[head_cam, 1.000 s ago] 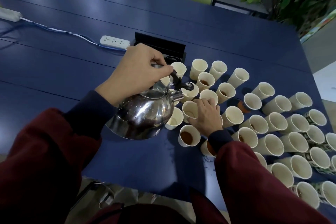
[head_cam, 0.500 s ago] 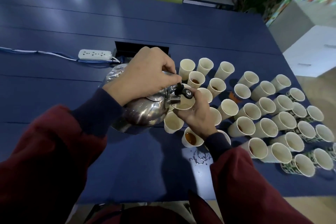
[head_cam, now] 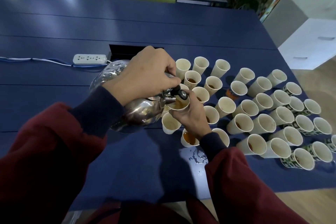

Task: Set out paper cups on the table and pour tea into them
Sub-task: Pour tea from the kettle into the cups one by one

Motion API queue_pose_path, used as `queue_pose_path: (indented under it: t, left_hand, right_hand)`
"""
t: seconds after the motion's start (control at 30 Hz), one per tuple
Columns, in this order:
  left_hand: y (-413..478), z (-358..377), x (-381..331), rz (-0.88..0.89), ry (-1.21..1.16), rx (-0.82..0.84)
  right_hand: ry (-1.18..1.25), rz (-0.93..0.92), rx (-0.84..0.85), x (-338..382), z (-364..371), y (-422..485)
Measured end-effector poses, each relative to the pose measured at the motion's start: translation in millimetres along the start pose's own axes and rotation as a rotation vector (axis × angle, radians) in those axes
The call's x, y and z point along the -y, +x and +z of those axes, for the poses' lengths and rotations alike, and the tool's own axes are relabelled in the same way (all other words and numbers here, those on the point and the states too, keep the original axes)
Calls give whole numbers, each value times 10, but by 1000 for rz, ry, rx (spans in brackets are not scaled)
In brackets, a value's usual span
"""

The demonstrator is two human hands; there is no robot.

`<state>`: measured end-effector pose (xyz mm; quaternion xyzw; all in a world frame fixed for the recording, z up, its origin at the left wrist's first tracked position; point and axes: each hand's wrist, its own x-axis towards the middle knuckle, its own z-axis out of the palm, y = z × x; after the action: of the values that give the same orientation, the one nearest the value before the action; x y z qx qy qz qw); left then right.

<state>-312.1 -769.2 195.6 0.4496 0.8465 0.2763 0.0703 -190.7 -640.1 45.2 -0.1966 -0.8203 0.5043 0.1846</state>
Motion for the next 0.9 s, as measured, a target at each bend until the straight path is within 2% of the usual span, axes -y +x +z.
queue_pose_path:
  t: [0.7, 0.9]
  left_hand:
    - [142, 193, -245, -46, 61, -80]
    - [169, 150, -158, -80, -71, -125]
  right_hand:
    - [103, 32, 40, -324, -261, 85]
    - [53, 105, 0, -366, -344, 138]
